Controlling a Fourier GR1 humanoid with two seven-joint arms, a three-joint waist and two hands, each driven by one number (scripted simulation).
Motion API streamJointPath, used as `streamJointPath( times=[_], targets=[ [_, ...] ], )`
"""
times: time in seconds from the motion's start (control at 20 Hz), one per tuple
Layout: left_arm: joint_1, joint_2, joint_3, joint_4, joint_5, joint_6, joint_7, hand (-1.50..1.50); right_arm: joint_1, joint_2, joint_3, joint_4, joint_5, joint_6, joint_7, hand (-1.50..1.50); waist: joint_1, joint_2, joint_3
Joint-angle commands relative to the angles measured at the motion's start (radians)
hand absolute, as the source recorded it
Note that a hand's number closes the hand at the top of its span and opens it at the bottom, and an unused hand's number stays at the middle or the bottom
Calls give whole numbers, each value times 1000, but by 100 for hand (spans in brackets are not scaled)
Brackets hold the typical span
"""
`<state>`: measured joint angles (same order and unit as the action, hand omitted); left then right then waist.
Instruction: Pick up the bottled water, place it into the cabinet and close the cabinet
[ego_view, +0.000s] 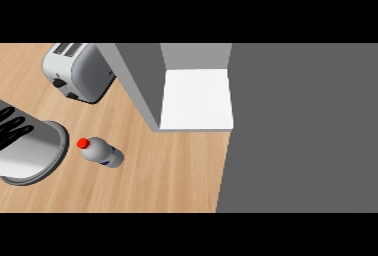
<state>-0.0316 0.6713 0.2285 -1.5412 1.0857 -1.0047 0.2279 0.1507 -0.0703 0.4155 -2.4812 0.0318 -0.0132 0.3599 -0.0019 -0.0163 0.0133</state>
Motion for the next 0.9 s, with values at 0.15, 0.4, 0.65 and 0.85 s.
streamJointPath(
  times=[0.15, 0.4, 0.65, 0.85],
  targets=[
    [-132, -93, 31, 204, -182, -9, -12, -150, 22, -29, 20, -70, 25, 5, 9, -150, -40, 21, -15],
    [-69, -171, 42, 168, -311, -15, -27, -150, -21, -19, 27, -36, 36, -17, 7, -150, -37, 23, -16],
    [-73, -202, 52, 171, -426, 0, -26, -150, -9, -47, 9, -47, -11, 2, 4, -150, -67, 30, -17],
    [-38, -235, 51, 156, -472, -26, -40, -150, -57, -24, 37, -32, 18, -21, 14, -150, -68, 31, -21]
  ],
)
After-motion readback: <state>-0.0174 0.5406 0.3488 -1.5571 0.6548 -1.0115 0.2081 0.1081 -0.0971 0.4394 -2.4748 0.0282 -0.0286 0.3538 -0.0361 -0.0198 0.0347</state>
